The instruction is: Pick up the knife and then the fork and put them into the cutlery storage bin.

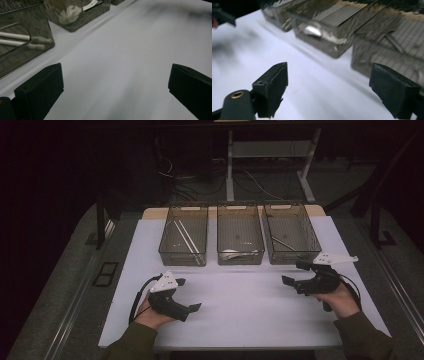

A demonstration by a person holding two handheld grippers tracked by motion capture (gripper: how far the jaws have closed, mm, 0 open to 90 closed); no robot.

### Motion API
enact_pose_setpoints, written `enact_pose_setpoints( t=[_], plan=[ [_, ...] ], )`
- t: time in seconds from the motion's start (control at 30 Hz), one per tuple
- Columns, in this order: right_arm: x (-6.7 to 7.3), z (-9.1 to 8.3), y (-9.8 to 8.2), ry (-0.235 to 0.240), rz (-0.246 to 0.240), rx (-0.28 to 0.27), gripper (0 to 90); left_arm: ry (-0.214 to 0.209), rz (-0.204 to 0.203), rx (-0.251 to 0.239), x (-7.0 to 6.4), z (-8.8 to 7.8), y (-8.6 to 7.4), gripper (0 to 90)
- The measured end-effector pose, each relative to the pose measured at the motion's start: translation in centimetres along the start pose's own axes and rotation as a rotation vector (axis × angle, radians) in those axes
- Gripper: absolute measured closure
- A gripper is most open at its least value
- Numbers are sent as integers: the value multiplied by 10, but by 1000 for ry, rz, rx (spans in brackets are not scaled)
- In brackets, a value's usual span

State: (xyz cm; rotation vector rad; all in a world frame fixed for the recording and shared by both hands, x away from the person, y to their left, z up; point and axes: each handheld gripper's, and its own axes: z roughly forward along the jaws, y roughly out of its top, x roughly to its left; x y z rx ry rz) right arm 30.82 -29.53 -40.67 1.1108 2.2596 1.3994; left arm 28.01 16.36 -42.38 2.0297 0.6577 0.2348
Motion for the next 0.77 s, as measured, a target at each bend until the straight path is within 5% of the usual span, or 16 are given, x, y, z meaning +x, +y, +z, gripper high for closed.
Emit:
enact_pose_setpoints(
  t=[0.13, 0.77],
  plan=[
    [7, -1, -13, -8, -33, 30, 138, 0, -1, -2, 0, -1, 0, 0],
    [12, -18, -42, -21, -16, 72, 138, -1, 14, -4, 0, -2, 0, 0]
  ],
)
